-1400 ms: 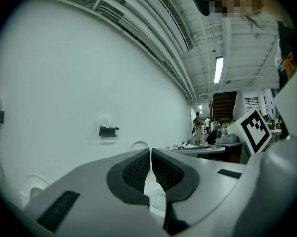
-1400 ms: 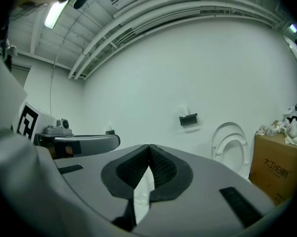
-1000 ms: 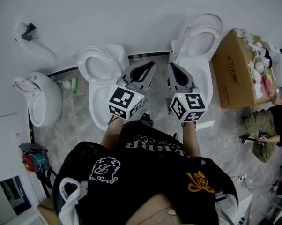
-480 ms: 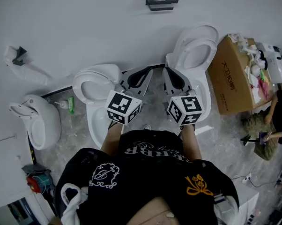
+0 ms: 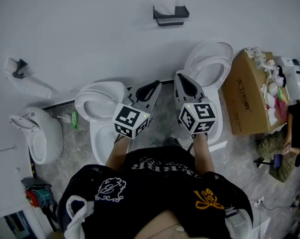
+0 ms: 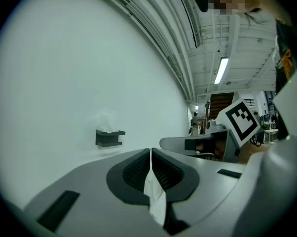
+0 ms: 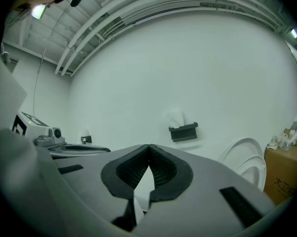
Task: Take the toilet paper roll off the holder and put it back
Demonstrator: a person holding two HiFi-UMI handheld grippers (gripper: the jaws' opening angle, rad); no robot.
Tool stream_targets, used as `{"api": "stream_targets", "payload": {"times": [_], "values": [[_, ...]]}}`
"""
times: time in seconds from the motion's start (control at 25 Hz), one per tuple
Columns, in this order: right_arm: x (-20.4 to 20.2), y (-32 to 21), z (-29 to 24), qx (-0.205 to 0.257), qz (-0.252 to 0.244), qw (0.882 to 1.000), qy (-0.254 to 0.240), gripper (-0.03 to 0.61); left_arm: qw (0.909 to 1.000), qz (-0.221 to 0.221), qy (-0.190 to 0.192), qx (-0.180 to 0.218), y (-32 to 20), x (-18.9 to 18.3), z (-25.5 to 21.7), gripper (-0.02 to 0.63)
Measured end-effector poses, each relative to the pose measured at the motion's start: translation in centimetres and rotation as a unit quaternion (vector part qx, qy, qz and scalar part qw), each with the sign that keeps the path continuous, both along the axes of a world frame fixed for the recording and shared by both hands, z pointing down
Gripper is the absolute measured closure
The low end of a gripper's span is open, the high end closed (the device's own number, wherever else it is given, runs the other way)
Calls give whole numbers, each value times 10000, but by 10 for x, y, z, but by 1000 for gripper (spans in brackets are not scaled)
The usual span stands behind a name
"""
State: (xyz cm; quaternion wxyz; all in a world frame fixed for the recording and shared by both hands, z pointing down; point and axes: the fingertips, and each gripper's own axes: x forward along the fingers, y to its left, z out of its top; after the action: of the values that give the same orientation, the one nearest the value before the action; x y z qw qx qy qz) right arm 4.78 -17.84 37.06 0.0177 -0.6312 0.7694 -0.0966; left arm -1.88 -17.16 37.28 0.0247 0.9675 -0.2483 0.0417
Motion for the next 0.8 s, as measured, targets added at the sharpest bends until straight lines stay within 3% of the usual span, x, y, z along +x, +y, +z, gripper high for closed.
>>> {"api": "stream_targets", "payload": {"times": [0.48,0.8], "values": [[79,-116,-14,54,-753,9971,46,566,9968,-784,87,128,-105,78,-20,588],[102,-176,-22,189,-1187,9925,212,566,9919,-1260,17,160,-147,93,-21,588]]}}
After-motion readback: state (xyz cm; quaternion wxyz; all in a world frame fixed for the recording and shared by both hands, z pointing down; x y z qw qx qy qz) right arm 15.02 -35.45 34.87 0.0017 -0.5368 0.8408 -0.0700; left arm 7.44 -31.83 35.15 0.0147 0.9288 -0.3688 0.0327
